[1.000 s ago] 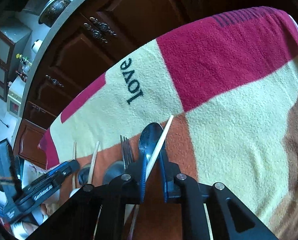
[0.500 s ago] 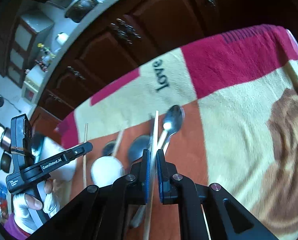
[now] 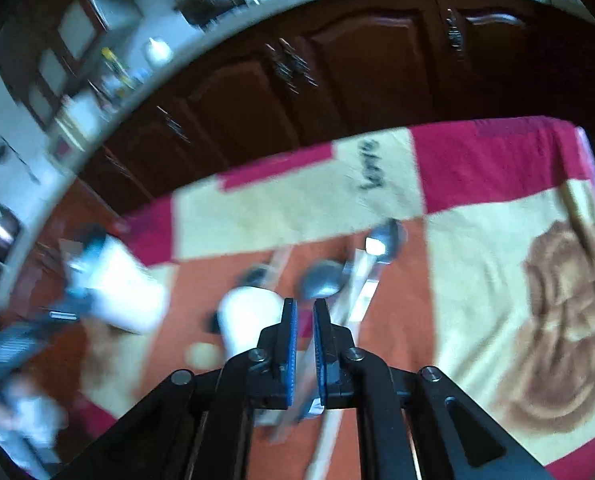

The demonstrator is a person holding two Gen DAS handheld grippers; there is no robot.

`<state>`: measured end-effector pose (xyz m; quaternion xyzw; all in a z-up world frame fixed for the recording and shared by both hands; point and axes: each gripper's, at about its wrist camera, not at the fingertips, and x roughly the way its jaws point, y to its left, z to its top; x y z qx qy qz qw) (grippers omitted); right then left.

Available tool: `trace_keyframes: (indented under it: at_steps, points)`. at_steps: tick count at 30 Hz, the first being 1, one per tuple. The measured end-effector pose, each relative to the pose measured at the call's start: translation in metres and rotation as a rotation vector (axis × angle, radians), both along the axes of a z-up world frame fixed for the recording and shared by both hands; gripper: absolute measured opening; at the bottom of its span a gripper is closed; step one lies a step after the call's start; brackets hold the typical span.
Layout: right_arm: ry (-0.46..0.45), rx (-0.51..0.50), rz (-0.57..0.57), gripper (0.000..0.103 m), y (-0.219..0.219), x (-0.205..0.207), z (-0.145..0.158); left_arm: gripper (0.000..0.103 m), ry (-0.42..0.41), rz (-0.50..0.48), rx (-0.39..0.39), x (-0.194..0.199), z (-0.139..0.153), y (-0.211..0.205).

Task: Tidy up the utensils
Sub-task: 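Grasp a wooden chopstick with the left tool while the right tool grasps a pale chopstick, then lift both chopsticks and carry them over the white utensil holder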

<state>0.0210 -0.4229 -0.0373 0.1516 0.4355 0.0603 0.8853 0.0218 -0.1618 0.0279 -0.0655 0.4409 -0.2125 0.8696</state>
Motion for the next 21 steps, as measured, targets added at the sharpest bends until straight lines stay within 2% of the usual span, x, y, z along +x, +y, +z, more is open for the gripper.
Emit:
trace_keyframes:
  at_steps: [1, 3, 10, 11, 12, 13, 21]
  points:
    - [0.024, -0.029, 0.001, 0.014, 0.001, 0.006, -0.009, 0.005, -0.003, 0.000, -0.003, -0.004, 0.002, 0.005]
    - [0.076, -0.019, 0.000, 0.020, -0.005, 0.017, -0.028, 0.005, -0.007, 0.007, -0.003, -0.010, 0.005, 0.013]
    - [0.167, -0.024, 0.002, 0.020, -0.011, 0.054, -0.063, 0.005, 0.007, 0.026, -0.008, -0.017, 0.007, 0.028]
    - [0.165, -0.032, 0.009, 0.018, -0.010, 0.056, -0.065, 0.005, 0.007, 0.027, -0.010, -0.017, 0.007, 0.029]
    - [0.163, -0.044, 0.010, 0.016, -0.010, 0.057, -0.065, 0.005, 0.007, 0.027, -0.013, -0.018, 0.008, 0.030]
    - [0.169, -0.049, 0.014, 0.008, -0.010, 0.057, -0.064, 0.005, 0.008, 0.026, -0.017, -0.019, 0.009, 0.030]
    - [0.079, 0.013, 0.060, 0.005, -0.013, 0.010, -0.019, 0.005, -0.023, 0.017, -0.051, -0.027, 0.029, 0.041]
